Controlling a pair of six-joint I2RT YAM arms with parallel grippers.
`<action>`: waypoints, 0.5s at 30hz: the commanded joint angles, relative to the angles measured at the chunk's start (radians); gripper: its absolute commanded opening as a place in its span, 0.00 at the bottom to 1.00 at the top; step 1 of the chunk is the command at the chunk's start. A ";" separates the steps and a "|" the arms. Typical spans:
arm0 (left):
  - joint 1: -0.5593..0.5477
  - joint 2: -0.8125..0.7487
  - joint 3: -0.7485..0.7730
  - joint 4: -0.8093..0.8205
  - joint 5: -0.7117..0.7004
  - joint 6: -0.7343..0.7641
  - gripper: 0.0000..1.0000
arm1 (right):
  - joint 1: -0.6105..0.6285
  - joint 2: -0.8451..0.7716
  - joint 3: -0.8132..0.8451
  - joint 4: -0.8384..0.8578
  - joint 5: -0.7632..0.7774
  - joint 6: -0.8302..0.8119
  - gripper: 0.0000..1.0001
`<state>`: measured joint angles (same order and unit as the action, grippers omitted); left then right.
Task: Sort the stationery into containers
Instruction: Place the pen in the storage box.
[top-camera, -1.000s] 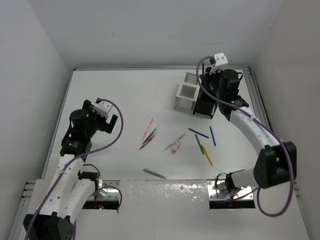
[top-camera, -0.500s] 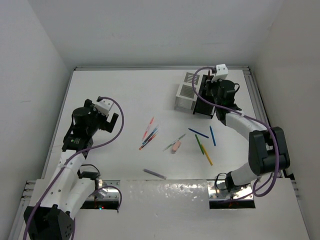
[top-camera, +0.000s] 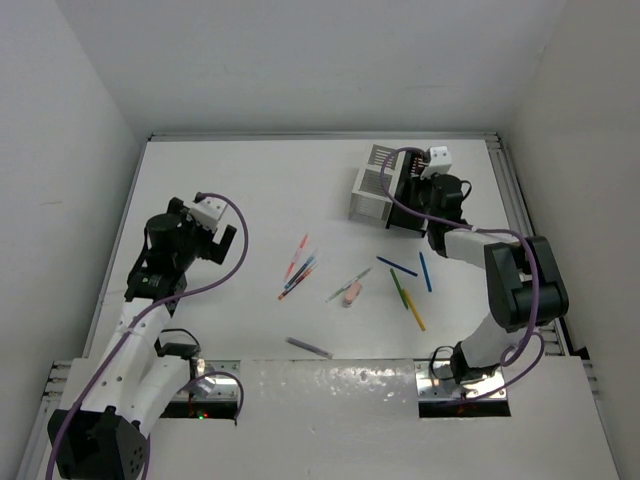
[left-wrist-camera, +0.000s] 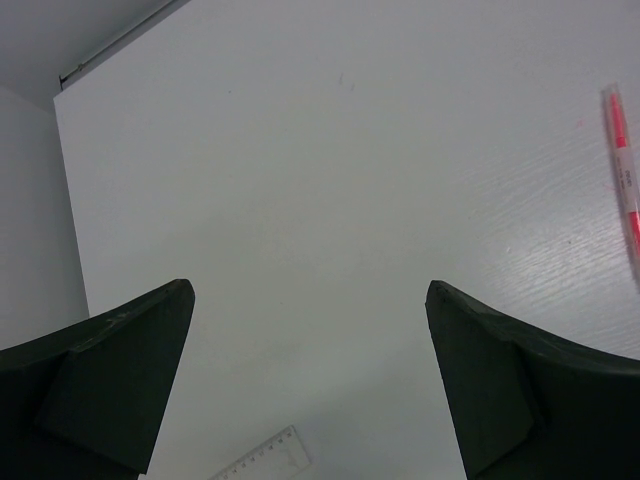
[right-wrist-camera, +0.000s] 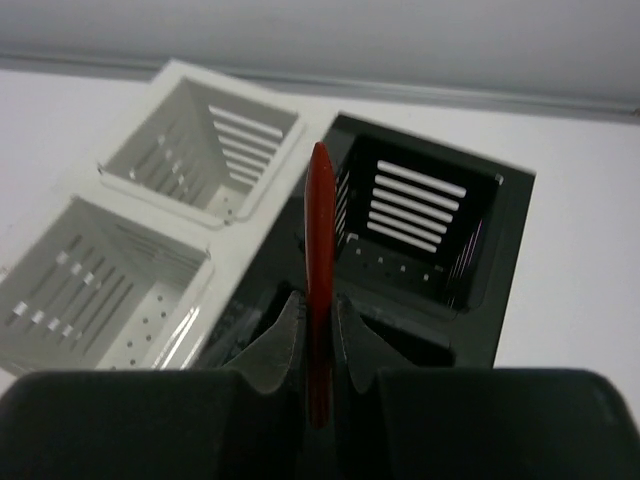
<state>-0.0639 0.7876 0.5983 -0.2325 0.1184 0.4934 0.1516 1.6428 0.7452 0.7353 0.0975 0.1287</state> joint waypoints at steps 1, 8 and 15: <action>0.004 -0.007 0.017 0.033 -0.016 0.014 1.00 | -0.007 0.012 -0.017 0.092 0.007 0.029 0.00; 0.006 -0.002 0.011 0.050 -0.020 0.023 1.00 | -0.006 0.006 -0.038 0.089 0.007 0.035 0.00; 0.006 0.006 0.012 0.062 -0.023 0.042 1.00 | -0.004 -0.003 -0.046 0.056 0.014 0.040 0.19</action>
<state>-0.0639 0.7914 0.5983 -0.2237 0.1032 0.5201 0.1497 1.6642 0.7036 0.7574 0.1051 0.1589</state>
